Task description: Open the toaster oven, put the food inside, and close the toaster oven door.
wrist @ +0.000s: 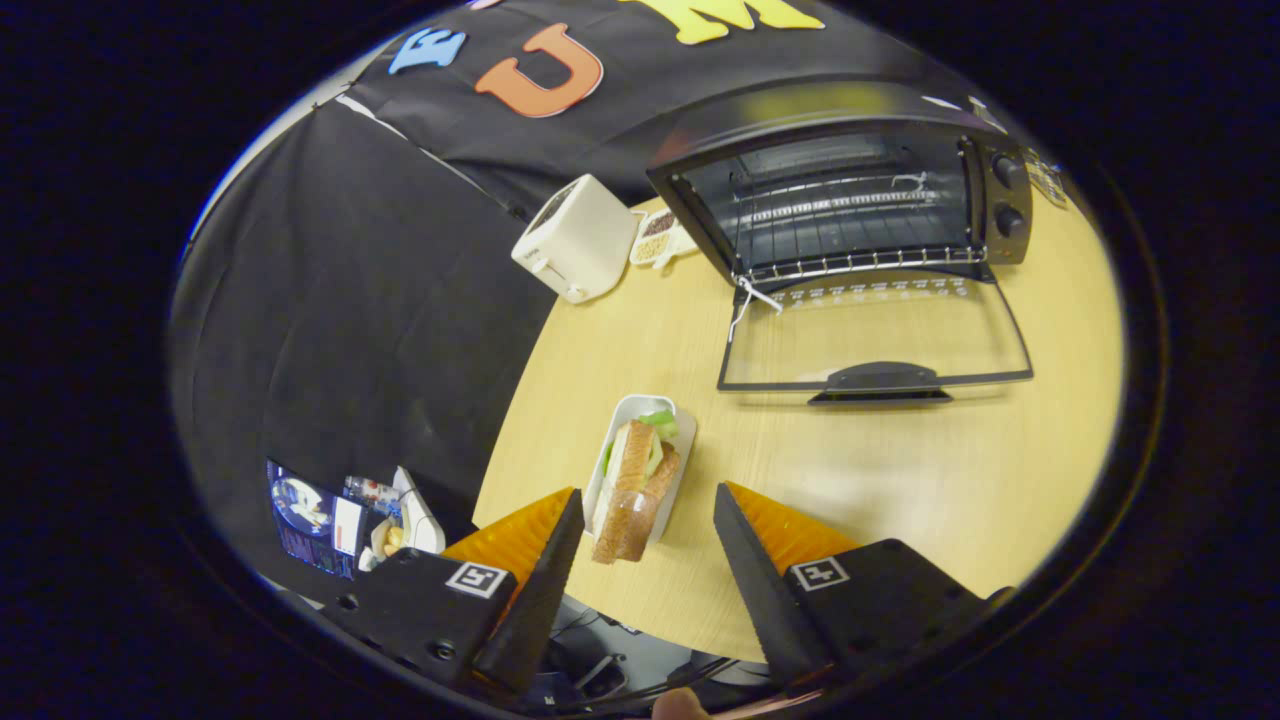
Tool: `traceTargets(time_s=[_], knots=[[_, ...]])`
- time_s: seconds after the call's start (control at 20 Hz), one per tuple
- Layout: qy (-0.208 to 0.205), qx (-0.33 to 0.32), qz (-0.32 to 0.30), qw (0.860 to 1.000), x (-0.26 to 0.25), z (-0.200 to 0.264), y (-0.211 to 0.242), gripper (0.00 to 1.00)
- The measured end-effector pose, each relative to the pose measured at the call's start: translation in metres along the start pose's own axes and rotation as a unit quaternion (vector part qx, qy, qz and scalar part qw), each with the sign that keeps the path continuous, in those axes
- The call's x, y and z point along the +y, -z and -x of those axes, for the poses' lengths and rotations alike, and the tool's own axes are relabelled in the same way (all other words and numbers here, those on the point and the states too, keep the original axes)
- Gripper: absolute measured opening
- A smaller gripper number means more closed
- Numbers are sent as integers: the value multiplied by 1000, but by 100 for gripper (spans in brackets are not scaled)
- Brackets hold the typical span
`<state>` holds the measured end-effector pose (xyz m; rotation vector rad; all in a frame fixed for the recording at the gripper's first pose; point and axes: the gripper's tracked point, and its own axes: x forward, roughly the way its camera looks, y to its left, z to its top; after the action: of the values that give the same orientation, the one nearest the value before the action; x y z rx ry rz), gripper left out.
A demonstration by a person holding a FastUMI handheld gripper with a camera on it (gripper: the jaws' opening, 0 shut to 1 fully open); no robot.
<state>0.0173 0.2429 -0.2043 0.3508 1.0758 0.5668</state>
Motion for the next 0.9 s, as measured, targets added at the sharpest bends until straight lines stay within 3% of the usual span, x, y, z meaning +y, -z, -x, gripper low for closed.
traceTargets(time_s=[0.5,0.9], knots=[[-1,36,-52,998,1,-42,3,50],[-27,19,-73,997,10,-25,-4,31]])
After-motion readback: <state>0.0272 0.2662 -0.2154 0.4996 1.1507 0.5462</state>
